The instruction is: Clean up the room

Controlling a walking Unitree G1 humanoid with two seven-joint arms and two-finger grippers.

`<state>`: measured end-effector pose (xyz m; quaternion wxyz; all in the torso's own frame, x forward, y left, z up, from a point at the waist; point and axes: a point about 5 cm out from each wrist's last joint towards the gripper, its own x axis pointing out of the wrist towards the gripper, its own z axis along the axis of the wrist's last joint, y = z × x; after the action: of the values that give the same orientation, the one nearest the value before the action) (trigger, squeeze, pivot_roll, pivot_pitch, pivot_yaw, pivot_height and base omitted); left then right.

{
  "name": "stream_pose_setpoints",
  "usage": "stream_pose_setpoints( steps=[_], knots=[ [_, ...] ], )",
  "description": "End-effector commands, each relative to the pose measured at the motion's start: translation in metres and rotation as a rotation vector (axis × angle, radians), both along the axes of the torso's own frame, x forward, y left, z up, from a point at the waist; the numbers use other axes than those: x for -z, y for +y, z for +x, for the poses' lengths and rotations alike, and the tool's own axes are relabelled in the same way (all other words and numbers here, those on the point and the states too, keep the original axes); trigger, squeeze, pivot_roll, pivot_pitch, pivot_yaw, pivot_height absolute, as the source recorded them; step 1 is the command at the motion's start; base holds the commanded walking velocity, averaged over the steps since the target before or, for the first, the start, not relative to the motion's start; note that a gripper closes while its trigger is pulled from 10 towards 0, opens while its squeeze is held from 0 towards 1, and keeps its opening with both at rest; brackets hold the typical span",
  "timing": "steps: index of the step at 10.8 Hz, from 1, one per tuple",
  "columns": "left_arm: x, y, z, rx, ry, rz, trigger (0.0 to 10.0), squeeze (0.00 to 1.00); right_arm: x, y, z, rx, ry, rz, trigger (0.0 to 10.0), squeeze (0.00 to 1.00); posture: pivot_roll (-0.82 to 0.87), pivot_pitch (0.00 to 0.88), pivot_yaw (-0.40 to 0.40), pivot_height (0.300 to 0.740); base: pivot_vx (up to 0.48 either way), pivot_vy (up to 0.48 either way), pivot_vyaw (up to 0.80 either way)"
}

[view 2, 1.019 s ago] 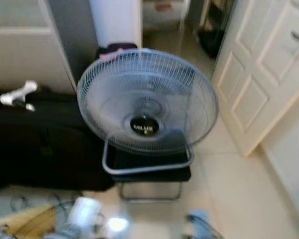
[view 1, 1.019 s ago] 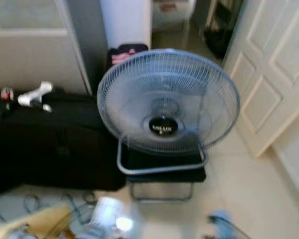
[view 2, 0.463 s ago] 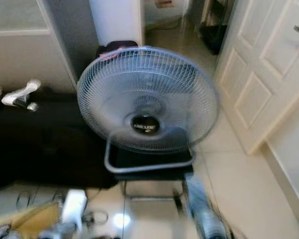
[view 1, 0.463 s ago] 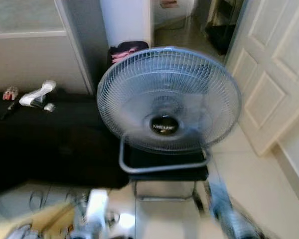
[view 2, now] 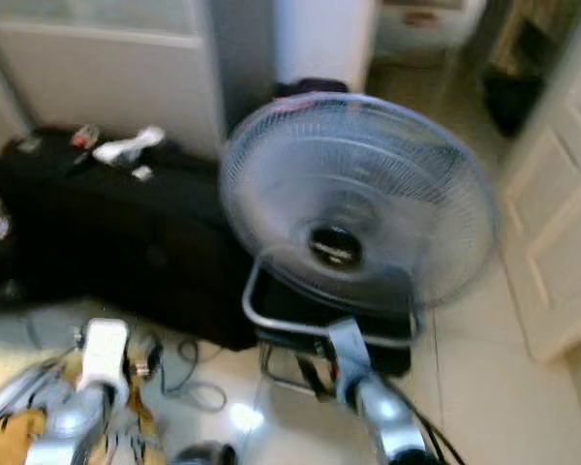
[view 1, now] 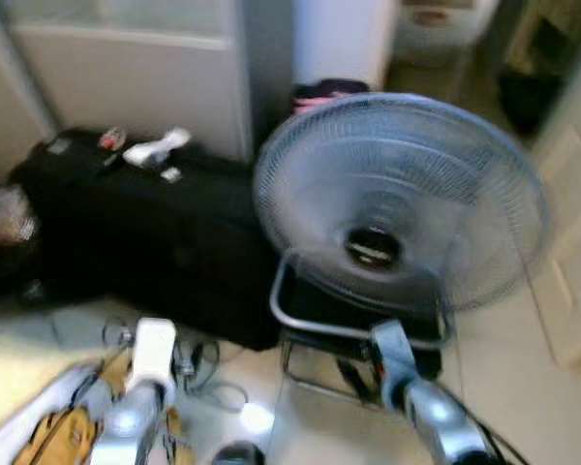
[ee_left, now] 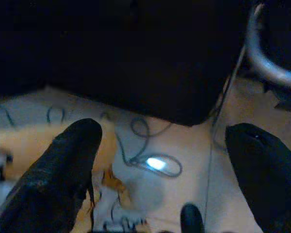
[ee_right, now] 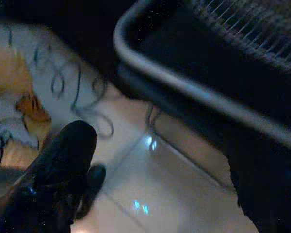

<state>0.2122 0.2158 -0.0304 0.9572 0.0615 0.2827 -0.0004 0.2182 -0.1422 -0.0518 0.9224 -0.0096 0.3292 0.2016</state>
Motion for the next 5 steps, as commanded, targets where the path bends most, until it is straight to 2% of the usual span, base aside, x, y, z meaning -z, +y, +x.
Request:
stream_pose_setpoints(
  steps=[1, 3, 4, 5],
  knots=[
    [-0.012, -0.004, 0.009, 0.017, -0.062, 0.008, 10.0, 0.00, -0.004, 0.004, 0.005, 0.012, -0.019, 0.010, 10.0, 1.00, 0.01, 0.000, 0.010, 0.740, 0.000, 0.000, 0.80],
    [-0.034, -0.011, 0.011, -0.013, -0.167, 0.010, 10.0, 0.00, -0.027, 0.002, 0.018, 0.030, -0.187, -0.034, 10.0, 1.00, -0.01, 0.000, 0.025, 0.740, 0.000, 0.000, 0.80],
    [-0.054, -0.006, 0.007, -0.095, -0.271, 0.041, 10.0, 0.00, -0.054, 0.003, 0.028, 0.025, -0.307, 0.006, 10.0, 1.00, -0.02, 0.000, 0.027, 0.740, 0.000, 0.000, 0.80],
    [-0.058, -0.005, 0.002, -0.113, -0.278, 0.043, 10.0, 0.00, -0.063, 0.003, 0.031, 0.028, -0.343, -0.003, 10.0, 1.00, -0.01, 0.000, -0.003, 0.740, 0.000, 0.000, 0.80]
  ],
)
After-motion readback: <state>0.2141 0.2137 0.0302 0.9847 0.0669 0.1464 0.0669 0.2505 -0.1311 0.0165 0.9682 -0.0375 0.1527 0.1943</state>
